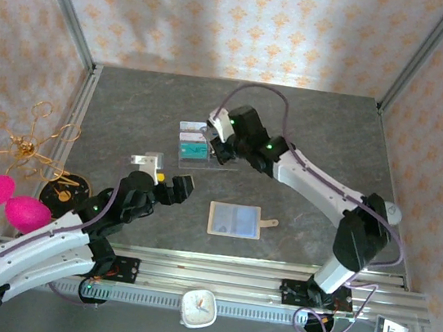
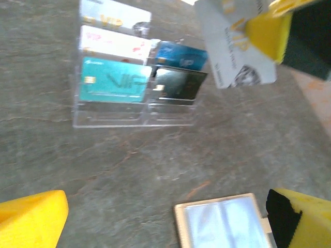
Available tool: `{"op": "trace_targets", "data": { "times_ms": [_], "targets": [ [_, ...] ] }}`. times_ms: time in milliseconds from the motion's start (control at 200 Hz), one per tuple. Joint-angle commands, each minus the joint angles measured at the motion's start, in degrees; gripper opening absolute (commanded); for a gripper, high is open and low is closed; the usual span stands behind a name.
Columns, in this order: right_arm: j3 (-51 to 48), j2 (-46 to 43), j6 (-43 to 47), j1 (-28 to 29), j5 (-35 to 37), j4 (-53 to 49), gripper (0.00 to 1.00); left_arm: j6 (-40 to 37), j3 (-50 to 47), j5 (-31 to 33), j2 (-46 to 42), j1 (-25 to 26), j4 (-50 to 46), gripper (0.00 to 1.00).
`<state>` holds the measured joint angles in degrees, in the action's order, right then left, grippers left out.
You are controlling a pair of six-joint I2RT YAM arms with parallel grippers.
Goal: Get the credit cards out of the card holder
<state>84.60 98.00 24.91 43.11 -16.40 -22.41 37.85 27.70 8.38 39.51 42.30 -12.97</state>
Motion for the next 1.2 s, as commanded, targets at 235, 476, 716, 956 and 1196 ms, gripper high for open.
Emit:
{"op": "trace_targets", "data": {
  "times_ms": [235, 476, 716, 956, 1196],
  "targets": [
    [21.41, 14.39, 19.16, -2.47, -8.41, -15.72, 0.00, -1.07, 3.48, 1.99, 1.16, -2.76, -8.82, 0.99],
    [37.41, 23.40, 27.11, -3.54, -10.43, -24.36, 0.00, -0.07, 4.12, 0.32, -0.44, -4.69, -10.80, 0.99],
    [47.19, 29.91, 30.62, -4.29, -13.14, -25.73, 0.00, -1.49, 7.53, 4.73, -0.75, -4.69, -14.16, 0.99],
    [51.60, 34.22, 32.13, -4.35, -13.47, -25.25, 0.00, -3.38, 8.48, 6.85, 0.37, -4.78, -13.86, 0.99],
    [51.57, 35.96, 32.51, -4.44, -12.96, -22.89, 0.00, -3.92, 8.53, 6.45, 1.19, -5.34, -13.48, 0.99]
  ]
}}
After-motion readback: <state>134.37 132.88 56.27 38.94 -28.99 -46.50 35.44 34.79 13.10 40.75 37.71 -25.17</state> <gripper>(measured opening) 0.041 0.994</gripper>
